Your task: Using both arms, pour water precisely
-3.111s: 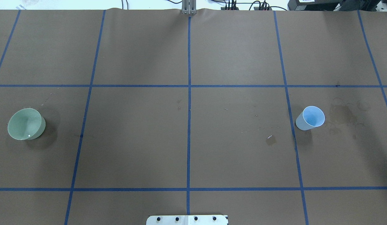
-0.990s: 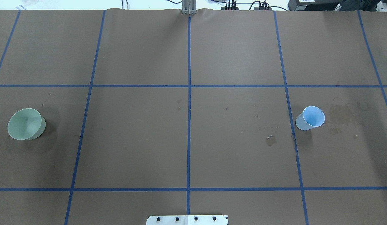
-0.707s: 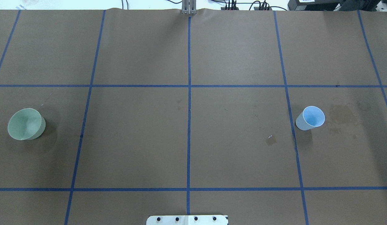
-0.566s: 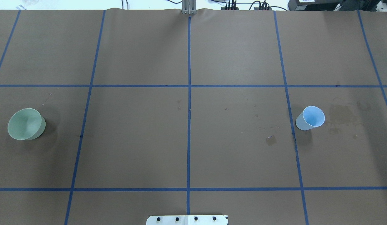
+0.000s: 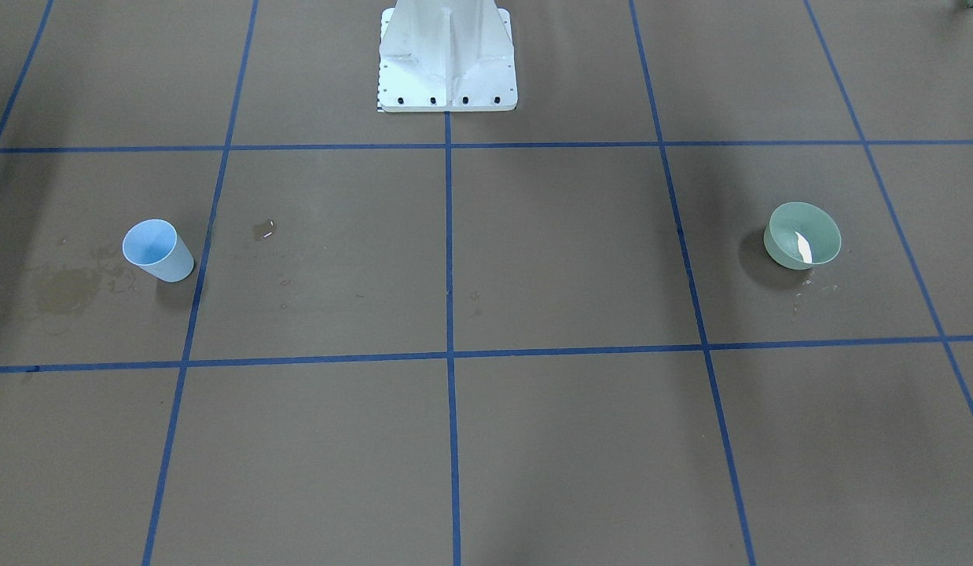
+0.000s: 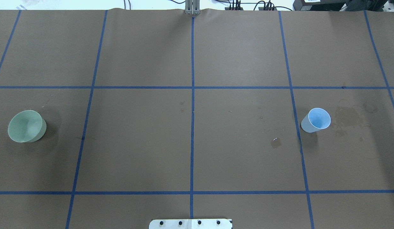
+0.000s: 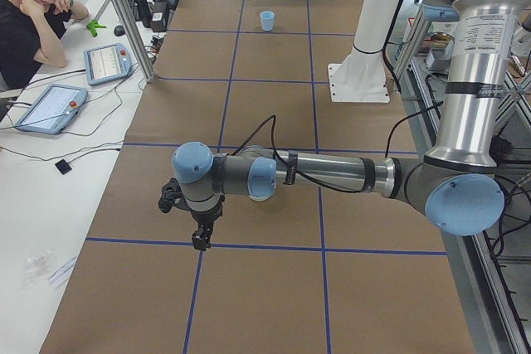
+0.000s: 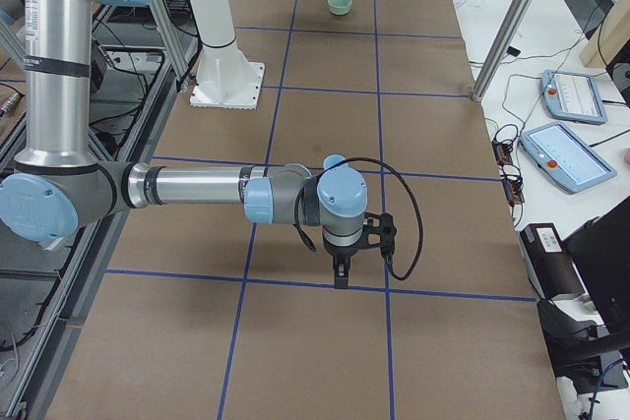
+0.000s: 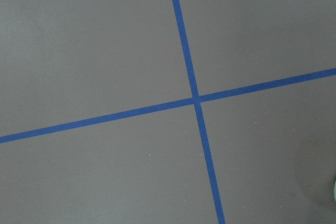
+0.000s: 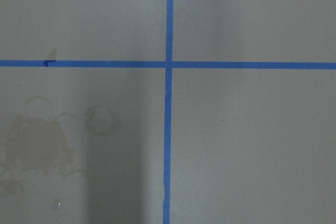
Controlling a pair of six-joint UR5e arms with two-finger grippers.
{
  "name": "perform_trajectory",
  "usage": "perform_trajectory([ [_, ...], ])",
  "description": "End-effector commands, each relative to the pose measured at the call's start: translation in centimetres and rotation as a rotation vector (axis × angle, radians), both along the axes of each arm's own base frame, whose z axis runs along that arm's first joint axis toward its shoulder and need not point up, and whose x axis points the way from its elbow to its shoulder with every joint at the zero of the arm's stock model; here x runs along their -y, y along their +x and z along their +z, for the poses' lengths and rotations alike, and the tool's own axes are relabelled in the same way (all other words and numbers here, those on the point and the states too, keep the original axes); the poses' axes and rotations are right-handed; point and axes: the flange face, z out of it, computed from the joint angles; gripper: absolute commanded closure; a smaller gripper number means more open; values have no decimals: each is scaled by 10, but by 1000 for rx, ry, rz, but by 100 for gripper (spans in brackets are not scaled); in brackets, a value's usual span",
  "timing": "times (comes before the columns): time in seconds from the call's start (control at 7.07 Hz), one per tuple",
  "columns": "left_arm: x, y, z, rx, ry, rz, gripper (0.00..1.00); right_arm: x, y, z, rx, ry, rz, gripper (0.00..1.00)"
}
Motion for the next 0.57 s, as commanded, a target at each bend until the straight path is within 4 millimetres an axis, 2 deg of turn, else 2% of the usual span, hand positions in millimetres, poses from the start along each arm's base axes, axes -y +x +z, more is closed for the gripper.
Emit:
perform_trajectory([
  [0.0,-1,0,2,1,-3,0,0,0,0,-1,1,1,2,0],
  [0.42,-6,-1,9,-1,-21,0,0,0,0,-2,2,3,2,0],
])
